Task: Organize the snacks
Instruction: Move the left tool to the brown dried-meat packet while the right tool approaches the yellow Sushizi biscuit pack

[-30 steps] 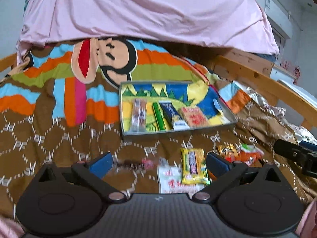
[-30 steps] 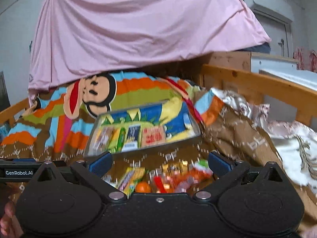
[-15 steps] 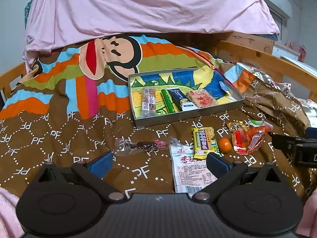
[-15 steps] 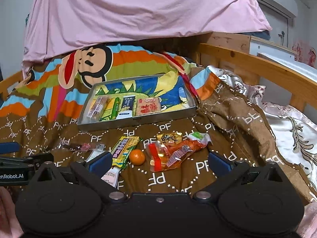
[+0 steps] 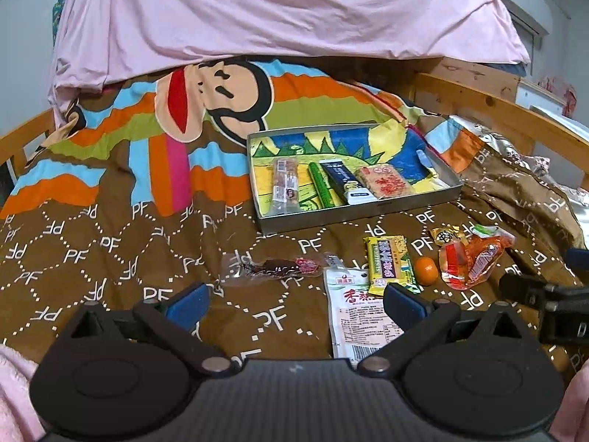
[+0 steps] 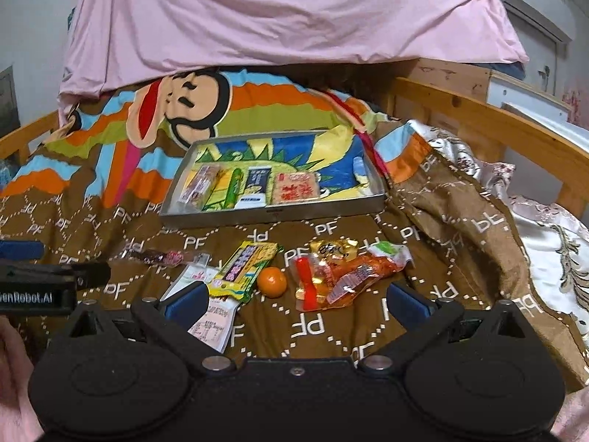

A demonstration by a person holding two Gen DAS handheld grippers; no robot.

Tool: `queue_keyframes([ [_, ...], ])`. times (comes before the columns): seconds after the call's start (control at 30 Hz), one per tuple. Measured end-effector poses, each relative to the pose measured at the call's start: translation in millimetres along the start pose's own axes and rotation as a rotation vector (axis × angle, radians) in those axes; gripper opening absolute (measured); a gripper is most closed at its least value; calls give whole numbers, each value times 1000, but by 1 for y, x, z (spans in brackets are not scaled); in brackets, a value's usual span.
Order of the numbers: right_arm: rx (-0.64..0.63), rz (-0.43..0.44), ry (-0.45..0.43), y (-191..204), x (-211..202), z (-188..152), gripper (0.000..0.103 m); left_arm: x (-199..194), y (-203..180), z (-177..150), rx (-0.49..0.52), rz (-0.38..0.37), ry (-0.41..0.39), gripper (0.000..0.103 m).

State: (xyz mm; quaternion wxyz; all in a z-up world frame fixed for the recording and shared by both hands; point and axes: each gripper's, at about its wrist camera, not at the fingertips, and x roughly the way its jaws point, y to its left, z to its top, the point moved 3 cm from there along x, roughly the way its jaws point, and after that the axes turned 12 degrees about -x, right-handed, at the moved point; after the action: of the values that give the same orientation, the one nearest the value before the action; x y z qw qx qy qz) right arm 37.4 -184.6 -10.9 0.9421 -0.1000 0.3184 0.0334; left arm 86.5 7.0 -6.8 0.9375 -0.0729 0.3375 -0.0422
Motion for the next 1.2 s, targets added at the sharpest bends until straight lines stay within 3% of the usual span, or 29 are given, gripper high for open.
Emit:
queue_keyframes([
  [0.5, -131, 137, 106, 33, 35, 6, 102, 44, 49, 37, -197, 80, 218, 103],
  [0.83, -193, 180, 157, 47, 61, 6, 102, 78, 35, 72, 69, 81, 164, 103],
  [1.03, -228, 222, 182, 53, 79, 5, 102, 104, 22, 83, 189, 11, 157, 103],
  [1.2, -270, 277, 120, 59, 96, 15, 102, 122, 25, 90, 278, -91, 185, 103],
])
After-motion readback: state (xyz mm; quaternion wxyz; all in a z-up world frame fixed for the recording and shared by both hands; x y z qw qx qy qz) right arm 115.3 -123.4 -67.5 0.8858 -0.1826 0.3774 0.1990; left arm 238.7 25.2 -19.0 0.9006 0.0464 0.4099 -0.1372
